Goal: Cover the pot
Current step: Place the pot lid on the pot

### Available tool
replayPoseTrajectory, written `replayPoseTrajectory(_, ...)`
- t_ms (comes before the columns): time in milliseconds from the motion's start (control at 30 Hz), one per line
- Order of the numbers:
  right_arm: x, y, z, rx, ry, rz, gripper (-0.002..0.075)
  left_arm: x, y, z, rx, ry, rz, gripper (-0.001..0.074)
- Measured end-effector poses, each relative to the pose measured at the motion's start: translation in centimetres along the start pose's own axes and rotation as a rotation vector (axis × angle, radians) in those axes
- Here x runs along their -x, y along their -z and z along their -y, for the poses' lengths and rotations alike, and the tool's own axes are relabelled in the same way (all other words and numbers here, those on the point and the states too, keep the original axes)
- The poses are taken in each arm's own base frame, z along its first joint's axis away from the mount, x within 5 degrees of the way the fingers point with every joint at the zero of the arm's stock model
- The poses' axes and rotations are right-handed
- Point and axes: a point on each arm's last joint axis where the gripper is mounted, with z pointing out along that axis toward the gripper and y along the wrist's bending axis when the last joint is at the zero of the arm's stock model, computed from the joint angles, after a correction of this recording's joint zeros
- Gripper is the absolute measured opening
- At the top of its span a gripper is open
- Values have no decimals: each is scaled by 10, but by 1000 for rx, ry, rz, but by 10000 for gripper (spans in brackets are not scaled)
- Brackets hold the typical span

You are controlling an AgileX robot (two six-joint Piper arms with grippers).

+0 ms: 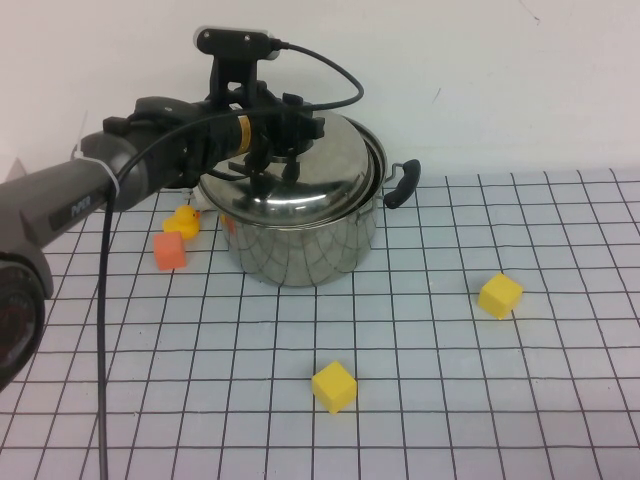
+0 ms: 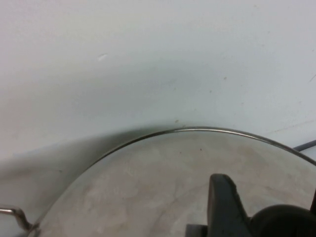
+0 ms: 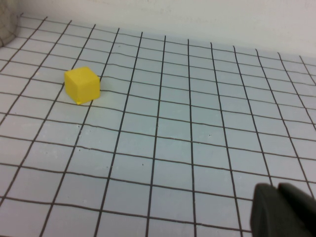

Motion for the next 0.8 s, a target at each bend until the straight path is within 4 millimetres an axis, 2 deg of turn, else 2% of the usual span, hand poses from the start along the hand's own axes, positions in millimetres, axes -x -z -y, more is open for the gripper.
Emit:
replayPoseTrajectory(433, 0, 0, 0, 0, 0, 0, 9, 17, 1, 1, 1, 3, 52, 312)
replayPoseTrajectory(733, 0, 0, 0, 0, 0, 0, 9, -1, -14, -2, 2, 42, 19, 312)
replayPoseTrajectory(800, 0, 0, 0, 0, 0, 0, 9, 0, -14, -2, 1, 50, 24, 312)
